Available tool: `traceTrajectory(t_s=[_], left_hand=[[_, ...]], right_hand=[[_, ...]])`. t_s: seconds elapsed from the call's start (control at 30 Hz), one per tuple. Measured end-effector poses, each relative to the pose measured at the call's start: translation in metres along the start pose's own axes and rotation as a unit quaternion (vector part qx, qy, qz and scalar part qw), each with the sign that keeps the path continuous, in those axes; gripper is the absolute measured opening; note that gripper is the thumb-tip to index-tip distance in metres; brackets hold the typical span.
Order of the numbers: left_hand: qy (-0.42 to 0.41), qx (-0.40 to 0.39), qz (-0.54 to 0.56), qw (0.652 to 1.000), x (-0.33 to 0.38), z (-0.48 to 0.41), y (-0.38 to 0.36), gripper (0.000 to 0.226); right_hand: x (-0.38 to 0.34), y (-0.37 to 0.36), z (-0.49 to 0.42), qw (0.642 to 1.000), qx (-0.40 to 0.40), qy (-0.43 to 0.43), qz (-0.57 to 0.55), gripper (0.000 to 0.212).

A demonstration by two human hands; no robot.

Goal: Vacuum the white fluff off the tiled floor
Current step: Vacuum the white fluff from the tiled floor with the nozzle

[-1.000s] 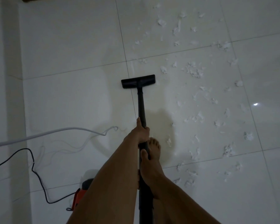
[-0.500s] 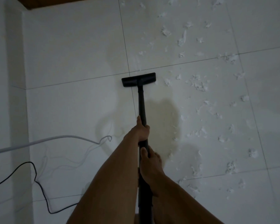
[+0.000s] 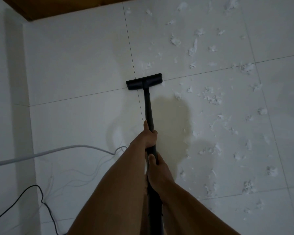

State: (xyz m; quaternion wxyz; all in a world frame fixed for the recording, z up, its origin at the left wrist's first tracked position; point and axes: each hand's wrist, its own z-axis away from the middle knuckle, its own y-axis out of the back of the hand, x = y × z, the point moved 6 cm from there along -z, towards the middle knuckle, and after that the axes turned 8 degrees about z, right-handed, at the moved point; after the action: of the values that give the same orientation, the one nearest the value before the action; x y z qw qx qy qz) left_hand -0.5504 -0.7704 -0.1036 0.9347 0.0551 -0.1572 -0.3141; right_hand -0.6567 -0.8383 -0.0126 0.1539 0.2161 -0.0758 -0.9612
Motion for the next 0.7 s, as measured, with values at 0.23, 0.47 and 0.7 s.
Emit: traceTrajectory(t_s=[0.23,0.47,0.7], left_hand=[[0.000,-0.006,-0.008,1.000,0.031,-0.013,0.029,0.075],[0.002,-0.010,-0.005,1.000,0.055,-0.018,0.050,0.074],[0.002,-0.012,0.003,1.000,0.076,-0.028,0.072,0.074]], right_hand=[[-0.043,0.005,-0.019,0.996,-0.001,0.012,-0.088,0.030],[-0.066,0.005,-0.034,0.992,0.002,-0.014,-0.126,0.035],[-0.097,0.008,-0.045,0.990,-0.008,-0.023,-0.139,0.026]])
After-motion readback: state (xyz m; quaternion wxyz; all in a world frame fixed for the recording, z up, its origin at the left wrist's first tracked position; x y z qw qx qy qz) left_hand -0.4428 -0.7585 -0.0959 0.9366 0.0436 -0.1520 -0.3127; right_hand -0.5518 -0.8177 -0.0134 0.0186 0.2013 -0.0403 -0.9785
